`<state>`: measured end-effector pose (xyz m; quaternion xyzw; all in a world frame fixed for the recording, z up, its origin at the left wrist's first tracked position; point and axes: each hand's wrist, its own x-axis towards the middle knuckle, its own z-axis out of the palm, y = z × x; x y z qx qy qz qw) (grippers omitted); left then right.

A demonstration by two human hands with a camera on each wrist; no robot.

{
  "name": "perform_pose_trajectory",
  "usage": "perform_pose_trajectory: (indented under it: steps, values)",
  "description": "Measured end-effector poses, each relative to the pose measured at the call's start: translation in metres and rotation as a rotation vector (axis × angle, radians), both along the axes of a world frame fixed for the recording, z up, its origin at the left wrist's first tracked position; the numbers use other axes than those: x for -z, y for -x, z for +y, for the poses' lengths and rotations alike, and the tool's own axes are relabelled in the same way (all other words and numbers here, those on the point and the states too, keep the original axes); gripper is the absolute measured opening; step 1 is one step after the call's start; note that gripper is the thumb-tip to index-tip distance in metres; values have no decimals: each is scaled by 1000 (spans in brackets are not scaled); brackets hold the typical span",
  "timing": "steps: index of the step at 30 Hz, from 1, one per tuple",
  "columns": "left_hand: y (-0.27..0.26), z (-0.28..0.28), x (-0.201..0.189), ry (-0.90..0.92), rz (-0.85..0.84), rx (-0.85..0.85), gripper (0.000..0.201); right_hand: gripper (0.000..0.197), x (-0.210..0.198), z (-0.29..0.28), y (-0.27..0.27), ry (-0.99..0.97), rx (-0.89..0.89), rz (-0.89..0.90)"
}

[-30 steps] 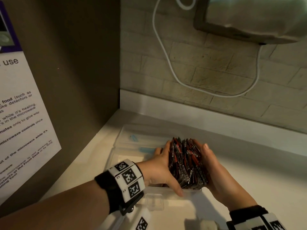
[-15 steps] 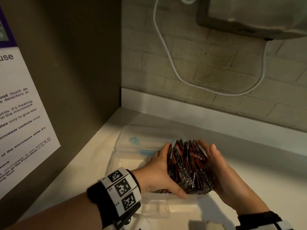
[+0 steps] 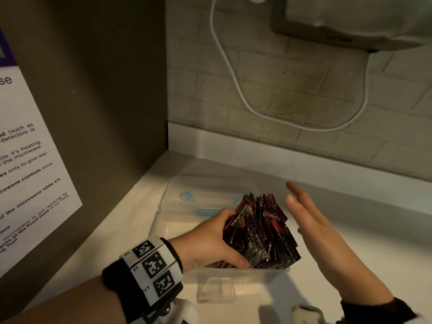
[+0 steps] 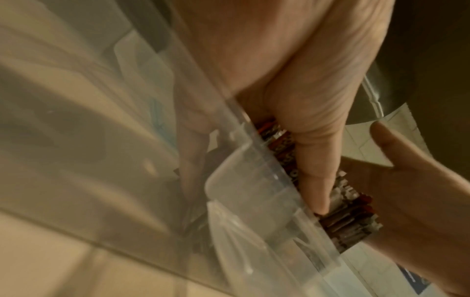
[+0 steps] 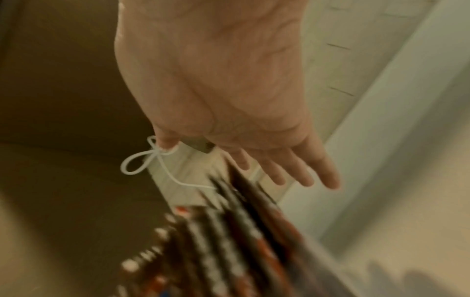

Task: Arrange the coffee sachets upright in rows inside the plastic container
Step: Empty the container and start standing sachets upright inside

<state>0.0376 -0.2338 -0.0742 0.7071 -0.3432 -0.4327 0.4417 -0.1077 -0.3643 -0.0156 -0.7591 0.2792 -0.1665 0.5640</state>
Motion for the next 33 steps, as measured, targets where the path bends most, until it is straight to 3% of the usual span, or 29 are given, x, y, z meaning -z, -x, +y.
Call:
perform_pose_trajectory:
  steps: [3,8,12,22,33]
  values:
    - [-2,4,-3,1,22,-25,77,85,-14,9,-3,170,-106,24]
    - [-2,1,-5,1,-25,-78,65,100,-9,19,-20,752,-371,477]
    - [1,-5,-5,-11,-74,-111,66,95,-1,25,-32,983,-438,645]
    - [10,-18,-8,-50,-234,-198,41,83,10,27,-42,994,-355,697]
    - [10,-16,-8,-26,-95,-279,33,69,17,26,-42,1046,-290,697]
